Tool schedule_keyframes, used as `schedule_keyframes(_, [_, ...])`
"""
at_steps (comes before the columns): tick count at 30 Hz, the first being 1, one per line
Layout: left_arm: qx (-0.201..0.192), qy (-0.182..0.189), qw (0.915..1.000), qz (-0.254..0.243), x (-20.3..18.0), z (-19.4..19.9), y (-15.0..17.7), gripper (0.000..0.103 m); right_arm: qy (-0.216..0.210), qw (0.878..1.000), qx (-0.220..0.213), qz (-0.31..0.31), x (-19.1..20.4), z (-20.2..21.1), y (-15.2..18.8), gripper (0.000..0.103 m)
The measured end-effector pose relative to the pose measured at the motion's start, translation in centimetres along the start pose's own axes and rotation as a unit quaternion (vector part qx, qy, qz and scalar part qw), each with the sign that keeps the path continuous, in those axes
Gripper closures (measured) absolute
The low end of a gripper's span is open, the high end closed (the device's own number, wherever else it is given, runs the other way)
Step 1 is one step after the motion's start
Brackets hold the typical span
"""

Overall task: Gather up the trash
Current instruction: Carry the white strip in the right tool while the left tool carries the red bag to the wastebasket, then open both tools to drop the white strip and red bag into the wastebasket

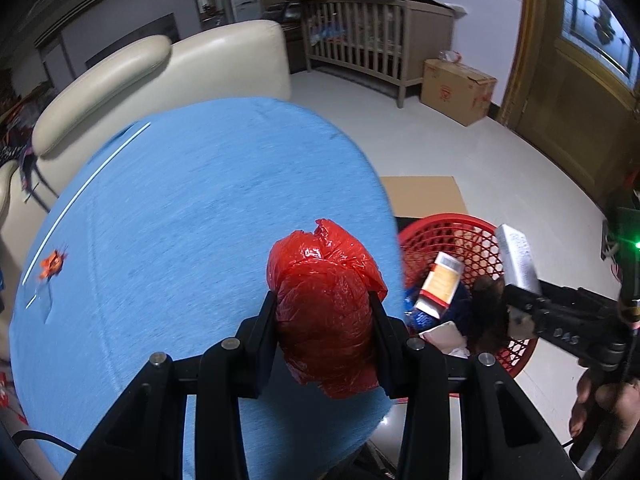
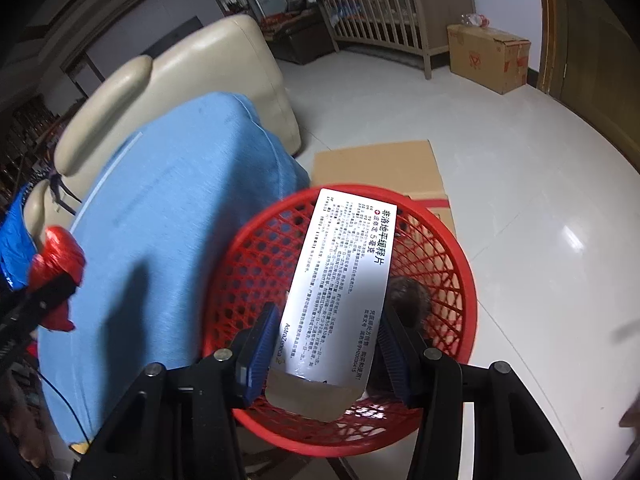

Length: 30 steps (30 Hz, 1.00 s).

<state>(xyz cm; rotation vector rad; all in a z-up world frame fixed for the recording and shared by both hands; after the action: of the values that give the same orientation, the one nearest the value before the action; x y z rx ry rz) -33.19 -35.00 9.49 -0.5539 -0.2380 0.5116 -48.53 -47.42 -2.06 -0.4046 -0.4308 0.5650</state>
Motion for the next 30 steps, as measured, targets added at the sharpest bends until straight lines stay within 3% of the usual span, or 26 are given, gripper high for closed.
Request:
schedule_keyframes(10, [0.003, 0.009, 0.9996, -0.028, -2.9, -0.5, -0.7, 0.06, 0.015, 1.0, 0.017, -0.001, -1.7, -0.7, 0.9, 0.05])
schedule_keyframes(21, [0.003, 0.012, 0.9994, -0.031, -3.7, -0.7, -0.9, 0.06, 0.013, 1.0, 0.026, -0.004, -1.9, -1.3, 1.0, 0.05])
schedule_keyframes(25, [0.004, 0.013, 0.9994, -0.031, -3.7, -0.9, -0.9, 0.06, 0.02, 0.999, 0.049, 0.002, -1.8, -2.1, 1.1, 0.043])
schedule_keyframes(27, [0.006, 0.013, 0.9994, -0.03, -3.8, -1.1, -1.0, 0.06, 0.021, 0.999, 0.045, -0.004, -2.0, -1.9, 1.0, 0.036])
schedule_keyframes(30, [0.008, 0.017, 0.9993, -0.031, -4.0, -1.3, -1.0, 0.06, 0.015, 0.999, 0.029, -0.016, -2.3, -0.9, 0.6, 0.036])
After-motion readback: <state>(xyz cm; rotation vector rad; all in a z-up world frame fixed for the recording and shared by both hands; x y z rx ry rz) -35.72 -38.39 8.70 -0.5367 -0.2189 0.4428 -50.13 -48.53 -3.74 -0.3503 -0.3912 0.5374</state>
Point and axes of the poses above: each gripper's, at about its wrist camera, not at the fingertips, and z roughly against the way its jaws point, x to its left, y to its underside, the point moved 1 cm from there along -z, roughly the way its jaws point
